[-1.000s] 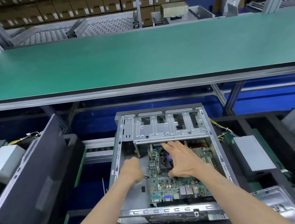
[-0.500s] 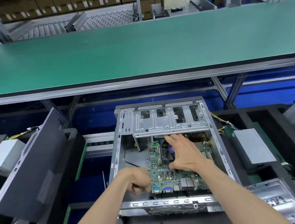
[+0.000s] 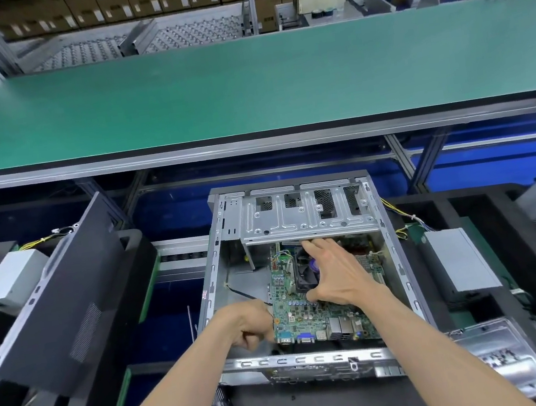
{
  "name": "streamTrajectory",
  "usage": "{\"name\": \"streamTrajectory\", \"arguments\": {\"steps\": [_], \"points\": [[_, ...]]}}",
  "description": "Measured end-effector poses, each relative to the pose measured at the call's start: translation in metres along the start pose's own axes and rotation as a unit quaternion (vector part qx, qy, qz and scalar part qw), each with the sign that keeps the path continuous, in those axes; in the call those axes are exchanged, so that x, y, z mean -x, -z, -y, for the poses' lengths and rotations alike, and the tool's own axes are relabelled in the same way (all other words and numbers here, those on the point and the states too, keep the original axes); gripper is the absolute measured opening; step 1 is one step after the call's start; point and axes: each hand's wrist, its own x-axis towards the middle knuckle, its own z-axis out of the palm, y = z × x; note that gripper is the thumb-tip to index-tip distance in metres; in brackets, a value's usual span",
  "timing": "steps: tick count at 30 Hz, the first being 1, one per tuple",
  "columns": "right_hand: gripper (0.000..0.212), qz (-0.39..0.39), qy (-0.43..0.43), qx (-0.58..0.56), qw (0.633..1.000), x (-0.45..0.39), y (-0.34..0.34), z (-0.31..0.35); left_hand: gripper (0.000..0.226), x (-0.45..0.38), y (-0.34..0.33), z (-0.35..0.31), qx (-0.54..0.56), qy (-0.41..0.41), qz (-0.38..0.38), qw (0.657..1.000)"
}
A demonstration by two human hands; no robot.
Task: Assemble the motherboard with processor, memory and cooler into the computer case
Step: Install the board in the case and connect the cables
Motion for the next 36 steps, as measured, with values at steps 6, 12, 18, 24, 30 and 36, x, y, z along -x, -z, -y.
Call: {"name": "streamTrajectory", "arguments": {"steps": [6, 12, 18, 24, 30, 36], "points": [[0.113, -0.005, 0.002, -0.005, 1.000, 0.000, -0.001, -0.001, 0.014, -0.007, -0.013, 0.005, -0.040, -0.013, -0.139, 0.989], [0.112, -0.005, 0.004, 0.002, 1.000, -0.001, -0.002, 0.000, 0.024, -0.007, 0.000, 0.007, -0.058, -0.063, -0.256, 0.963], [0.110, 0.002, 0.007, 0.014, 1.000, -0.003, -0.005, 0.001, 0.024, 0.026, 0.005, 0.001, -0.218, -0.124, -0.222, 0.942], [0.114, 0.019, 0.031, 0.036, 0.999, -0.005, -0.011, 0.005, 0.035, 0.034, -0.007, -0.012, -0.158, -0.237, -0.061, 0.957], [0.112, -0.003, 0.027, 0.022, 0.999, -0.005, -0.008, -0.001, 0.020, 0.040, -0.010, -0.032, -0.181, -0.217, 0.002, 0.959], [0.110, 0.007, 0.023, 0.012, 1.000, -0.007, -0.009, 0.001, 0.016, 0.047, -0.003, -0.039, -0.190, -0.197, 0.062, 0.960]]}}
